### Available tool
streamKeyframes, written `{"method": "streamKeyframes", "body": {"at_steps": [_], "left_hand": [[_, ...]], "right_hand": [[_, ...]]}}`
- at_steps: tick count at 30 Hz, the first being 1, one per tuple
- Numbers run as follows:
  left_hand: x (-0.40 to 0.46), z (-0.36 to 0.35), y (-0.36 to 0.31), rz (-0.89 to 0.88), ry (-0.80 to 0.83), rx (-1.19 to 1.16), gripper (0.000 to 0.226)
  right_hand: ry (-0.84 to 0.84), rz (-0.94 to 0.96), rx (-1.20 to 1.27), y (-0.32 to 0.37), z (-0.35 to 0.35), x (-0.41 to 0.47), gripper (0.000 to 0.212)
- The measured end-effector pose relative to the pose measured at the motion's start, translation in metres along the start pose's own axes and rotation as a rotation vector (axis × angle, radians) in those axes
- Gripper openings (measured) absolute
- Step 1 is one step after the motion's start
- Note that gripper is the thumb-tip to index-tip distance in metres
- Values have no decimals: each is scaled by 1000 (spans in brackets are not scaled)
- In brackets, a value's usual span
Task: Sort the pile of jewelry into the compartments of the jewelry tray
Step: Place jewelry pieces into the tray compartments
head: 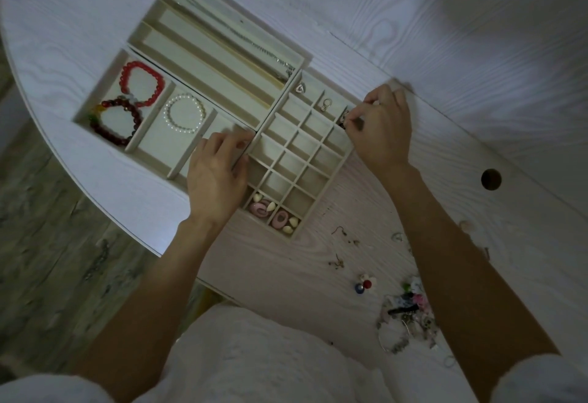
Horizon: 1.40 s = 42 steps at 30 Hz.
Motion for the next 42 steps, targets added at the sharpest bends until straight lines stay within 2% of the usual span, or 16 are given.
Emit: {"method": "streamKeyframes", "body": {"at_steps": [7,11,15,18,22,25,27,35,40,42], "left_hand": [[1,0,-1,-4,-7,-4,40],[1,2,-2,-13,-17,22,36],[-3,-1,-27,-142,-22,78,24],[-13,-24,-62,-255,84,64,29],[-38,-60,-95,-356,240,137,39],[-50,-66,-105,-365,242,210,43],[-48,-64,-104,-343,236,209,42],[-52,-68,-95,-297,266,247,35],[-52,-68,-96,-274,284,239,35],[-53,-67,-96,-283,274,241,34]], "right_hand": [[-14,-21,30,-1,-1,-2,11],[-44,-112,149,-11,7,-6,16],[-148,-185,297,-24,36,-28,20],[-173,-231,341,-40,59,-72,22],[-97,-272,193,-66,60,-158,22],[-32,-348,-20,-88,45,-223,27],[-22,-399,-29,-93,36,-246,30],[-159,-252,-43,-64,31,-221,8],[-130,-225,-54,-69,22,-211,12],[-100,-158,-89,-68,19,-209,11]]}}
Point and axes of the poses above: each hand's wrist, its own x-axis towards the middle knuckle, its own z-axis out of the back of the hand, y = z × x, the point moved 10 cm from there along x, towards the middle knuckle, and after that the axes turned 4 degrees about z, right-handed, at the moved point
